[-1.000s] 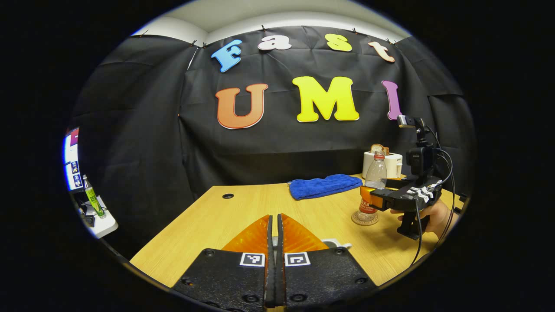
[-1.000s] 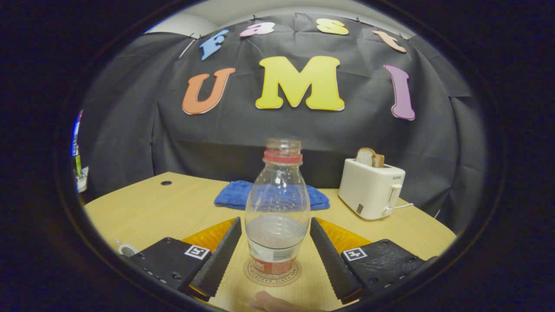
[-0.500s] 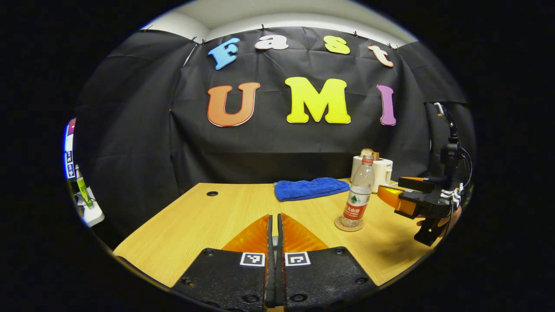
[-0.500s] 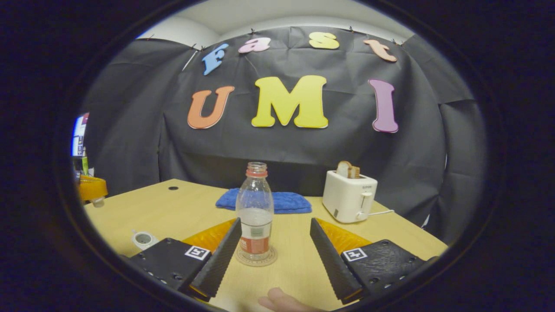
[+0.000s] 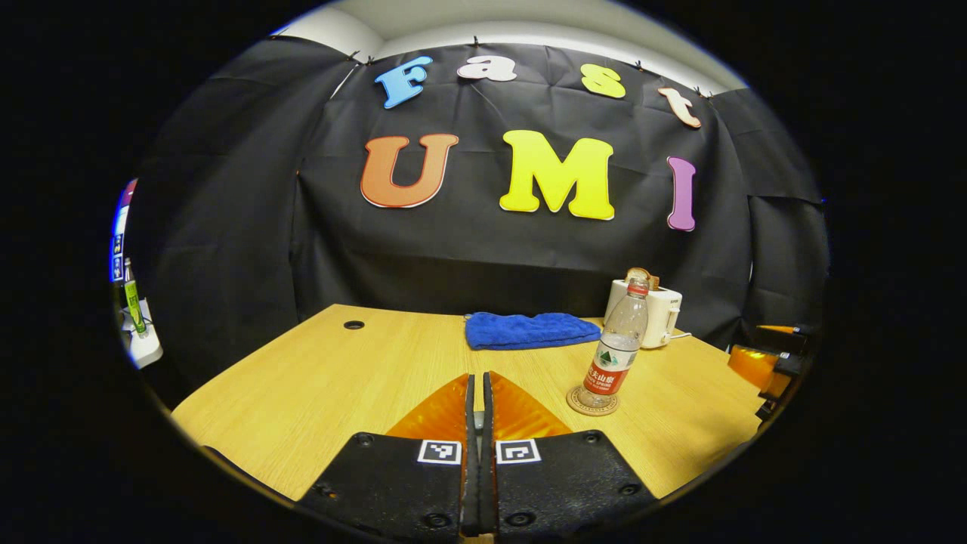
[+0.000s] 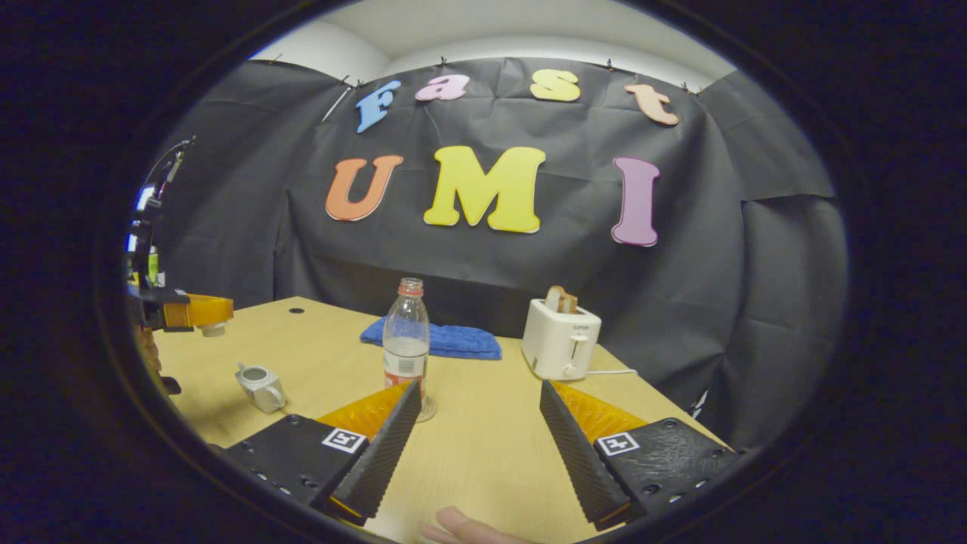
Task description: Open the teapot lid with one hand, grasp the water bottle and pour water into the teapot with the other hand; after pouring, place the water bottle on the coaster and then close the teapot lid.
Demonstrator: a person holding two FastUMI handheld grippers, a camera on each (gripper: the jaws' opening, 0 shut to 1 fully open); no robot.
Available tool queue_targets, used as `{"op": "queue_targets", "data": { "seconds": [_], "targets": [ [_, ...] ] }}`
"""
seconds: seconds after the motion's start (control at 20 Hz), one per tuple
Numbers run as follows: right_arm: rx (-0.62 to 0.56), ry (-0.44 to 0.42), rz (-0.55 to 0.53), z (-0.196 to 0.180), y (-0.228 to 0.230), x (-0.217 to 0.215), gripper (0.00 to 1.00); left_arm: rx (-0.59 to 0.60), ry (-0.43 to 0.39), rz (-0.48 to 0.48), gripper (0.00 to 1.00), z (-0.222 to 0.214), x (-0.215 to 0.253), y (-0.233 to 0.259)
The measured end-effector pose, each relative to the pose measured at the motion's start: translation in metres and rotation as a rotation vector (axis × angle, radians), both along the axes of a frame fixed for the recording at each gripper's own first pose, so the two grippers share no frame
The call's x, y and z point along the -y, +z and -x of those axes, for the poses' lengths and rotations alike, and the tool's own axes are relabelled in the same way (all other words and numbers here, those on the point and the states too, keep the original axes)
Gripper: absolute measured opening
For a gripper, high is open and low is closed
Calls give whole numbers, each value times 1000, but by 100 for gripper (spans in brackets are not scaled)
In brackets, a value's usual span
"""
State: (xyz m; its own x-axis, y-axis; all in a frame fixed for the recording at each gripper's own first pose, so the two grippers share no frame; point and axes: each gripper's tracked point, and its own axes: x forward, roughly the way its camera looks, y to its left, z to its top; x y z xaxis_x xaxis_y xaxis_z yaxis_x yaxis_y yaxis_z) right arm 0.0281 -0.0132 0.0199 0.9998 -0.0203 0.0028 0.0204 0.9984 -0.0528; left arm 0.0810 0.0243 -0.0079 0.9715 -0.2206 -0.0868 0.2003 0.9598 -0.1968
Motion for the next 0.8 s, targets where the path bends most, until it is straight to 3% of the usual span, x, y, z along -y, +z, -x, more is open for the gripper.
{"op": "queue_targets", "data": {
  "seconds": [0.15,0.2,0.45,0.6,0.8],
  "targets": [
    [48,-27,10,10,11,12,98,-32,-18,5,3,-10,14,-17],
    [48,-24,6,11,10,13,95,-31,-14,-11,3,-15,16,-22],
    [37,-8,-14,8,6,18,98,-45,27,-41,3,-27,24,-42],
    [55,4,7,8,9,22,95,-8,106,-96,3,-34,13,-41],
    [67,4,29,9,10,28,98,-31,97,-100,3,-36,21,-49]
  ]
}}
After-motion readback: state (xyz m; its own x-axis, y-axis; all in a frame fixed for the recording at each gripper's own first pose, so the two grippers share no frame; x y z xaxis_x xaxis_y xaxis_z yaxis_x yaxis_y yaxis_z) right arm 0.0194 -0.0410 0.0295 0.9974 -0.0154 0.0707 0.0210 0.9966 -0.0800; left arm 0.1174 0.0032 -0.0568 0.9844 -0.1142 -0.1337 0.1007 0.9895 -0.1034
